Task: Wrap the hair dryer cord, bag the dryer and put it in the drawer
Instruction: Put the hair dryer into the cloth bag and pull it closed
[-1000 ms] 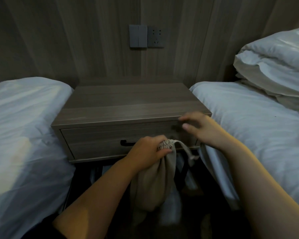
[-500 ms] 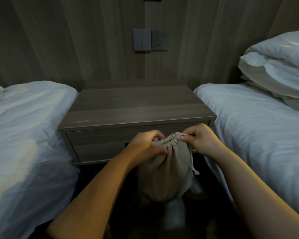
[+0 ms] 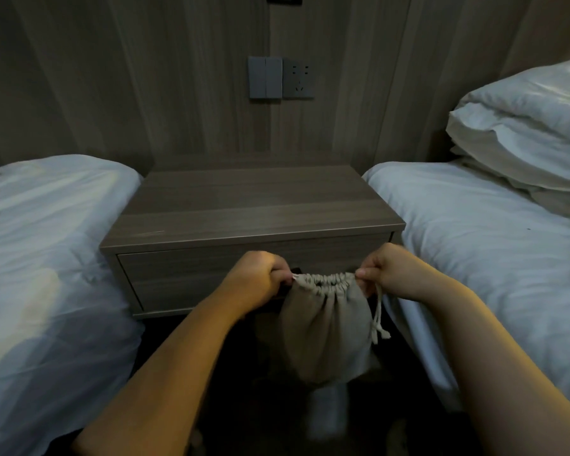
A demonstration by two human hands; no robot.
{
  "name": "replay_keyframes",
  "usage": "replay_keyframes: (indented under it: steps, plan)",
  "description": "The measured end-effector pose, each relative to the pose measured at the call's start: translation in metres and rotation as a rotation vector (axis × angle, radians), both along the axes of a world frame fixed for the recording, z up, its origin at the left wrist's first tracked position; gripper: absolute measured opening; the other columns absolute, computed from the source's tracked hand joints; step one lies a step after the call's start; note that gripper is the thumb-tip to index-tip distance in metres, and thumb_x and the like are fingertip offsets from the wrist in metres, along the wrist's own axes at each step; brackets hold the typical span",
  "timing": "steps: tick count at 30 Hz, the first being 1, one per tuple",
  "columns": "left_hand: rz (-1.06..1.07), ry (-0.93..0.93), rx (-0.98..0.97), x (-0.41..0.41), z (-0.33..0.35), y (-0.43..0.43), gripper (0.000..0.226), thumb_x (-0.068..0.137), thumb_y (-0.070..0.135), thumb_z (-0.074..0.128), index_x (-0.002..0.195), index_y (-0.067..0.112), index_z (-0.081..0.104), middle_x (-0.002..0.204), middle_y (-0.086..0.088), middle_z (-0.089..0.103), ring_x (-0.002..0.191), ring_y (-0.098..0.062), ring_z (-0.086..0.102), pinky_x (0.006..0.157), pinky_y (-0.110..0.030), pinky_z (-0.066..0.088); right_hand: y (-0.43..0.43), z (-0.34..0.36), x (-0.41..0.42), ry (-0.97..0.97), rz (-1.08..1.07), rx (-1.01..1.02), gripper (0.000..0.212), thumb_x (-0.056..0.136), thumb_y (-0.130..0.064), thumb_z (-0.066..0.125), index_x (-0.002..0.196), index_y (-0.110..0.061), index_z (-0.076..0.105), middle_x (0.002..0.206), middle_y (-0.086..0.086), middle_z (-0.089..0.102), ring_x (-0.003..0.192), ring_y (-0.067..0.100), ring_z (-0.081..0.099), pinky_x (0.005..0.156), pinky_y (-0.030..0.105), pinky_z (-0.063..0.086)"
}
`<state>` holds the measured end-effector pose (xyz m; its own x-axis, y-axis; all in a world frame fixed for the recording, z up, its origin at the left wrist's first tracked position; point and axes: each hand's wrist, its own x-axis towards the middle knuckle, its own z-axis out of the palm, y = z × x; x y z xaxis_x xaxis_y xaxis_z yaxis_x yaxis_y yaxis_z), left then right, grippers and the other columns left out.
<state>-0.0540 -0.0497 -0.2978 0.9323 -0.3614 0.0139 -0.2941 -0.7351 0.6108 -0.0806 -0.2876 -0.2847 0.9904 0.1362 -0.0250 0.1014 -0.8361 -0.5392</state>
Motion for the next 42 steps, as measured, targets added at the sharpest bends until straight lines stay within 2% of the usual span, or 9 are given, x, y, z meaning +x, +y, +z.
replay_keyframes:
  steps: [11,16,19,21,24,31,35,38,42]
  plan:
    - [0.26,-0.099,-0.298,0.009,-0.031,0.008,0.03,0.087,0.017,0.057,0.057,0.022,0.061,0.056,0.003,0.054,0.057,-0.013,0.049,0.056,-0.025,0.035,-0.003,-0.013,-0.002,-0.181,-0.211,0.02,0.043,0.09,-0.018,0.054,0.047,-0.018,0.053,0.053,-0.002,0.058,0.06,0.016,0.057,0.06,0.027,0.04]
    - [0.107,0.07,-0.125,0.015,-0.043,0.012,0.036,0.089,0.017,0.054,0.054,0.026,0.058,0.059,0.006,0.055,0.063,-0.014,0.052,0.056,-0.022,0.038,0.012,-0.013,0.004,-0.162,-0.074,0.283,0.048,0.089,0.001,0.05,0.045,-0.018,0.053,0.089,0.001,0.069,0.085,0.008,0.061,0.072,0.007,0.042]
    - [0.034,0.227,-0.121,0.01,-0.046,0.002,0.03,0.093,0.023,0.047,0.066,0.025,0.06,0.075,-0.001,0.061,0.076,-0.02,0.059,0.069,-0.031,0.046,0.019,-0.012,0.002,-0.015,-0.075,0.503,0.046,0.093,0.002,0.043,0.048,-0.007,0.051,0.082,0.006,0.07,0.079,0.017,0.063,0.069,0.019,0.048]
    - [-0.003,0.247,-0.168,0.004,-0.047,-0.007,0.017,0.095,0.031,0.045,0.094,0.025,0.06,0.101,-0.001,0.062,0.099,-0.02,0.059,0.085,-0.032,0.044,0.02,-0.008,-0.001,0.012,-0.081,0.588,0.045,0.094,0.002,0.039,0.051,-0.003,0.049,0.08,0.009,0.069,0.075,0.018,0.063,0.065,0.021,0.048]
    - [-0.19,0.315,-0.247,-0.014,-0.054,-0.021,0.055,0.09,0.039,0.055,0.138,0.02,0.038,0.128,0.007,0.051,0.118,-0.007,0.049,0.101,-0.024,0.039,0.023,0.0,-0.005,0.013,-0.063,0.718,0.044,0.095,0.001,0.036,0.052,-0.002,0.048,0.076,0.01,0.07,0.071,0.023,0.056,0.058,0.017,0.045]
    - [-0.101,0.115,-0.443,-0.032,-0.055,-0.049,0.029,0.094,0.022,0.052,0.118,0.011,0.065,0.116,0.0,0.066,0.109,-0.009,0.058,0.086,-0.016,0.042,0.017,0.011,-0.006,0.056,-0.154,1.212,0.041,0.097,-0.004,0.032,0.059,-0.001,0.045,0.062,0.008,0.072,0.064,0.017,0.07,0.054,0.016,0.054]
    - [-0.165,0.194,-0.63,-0.034,-0.027,-0.046,0.029,0.096,0.016,0.047,0.12,0.009,0.062,0.112,0.004,0.063,0.101,-0.004,0.059,0.089,-0.014,0.043,0.0,-0.008,0.009,-0.3,-0.412,0.78,0.035,0.092,-0.007,0.05,0.057,-0.003,0.057,0.053,0.001,0.062,0.054,0.005,0.057,0.056,0.019,0.046]
    - [-0.119,0.176,-0.754,-0.035,-0.014,-0.041,0.026,0.097,0.013,0.045,0.113,0.011,0.065,0.106,0.003,0.067,0.096,-0.003,0.061,0.092,-0.018,0.045,0.006,-0.026,0.011,0.068,-0.173,0.977,0.032,0.095,-0.026,0.045,0.098,-0.002,0.065,0.088,0.007,0.07,0.09,0.02,0.064,0.079,0.028,0.047]
    - [-0.011,0.323,-0.972,-0.029,0.008,-0.023,0.029,0.099,0.016,0.039,0.095,0.016,0.067,0.082,0.005,0.072,0.077,-0.004,0.068,0.076,-0.015,0.053,0.021,-0.046,0.006,0.523,0.243,1.17,0.078,0.066,-0.064,0.065,0.127,-0.017,0.051,0.124,0.001,0.064,0.12,0.014,0.057,0.098,0.029,0.048]
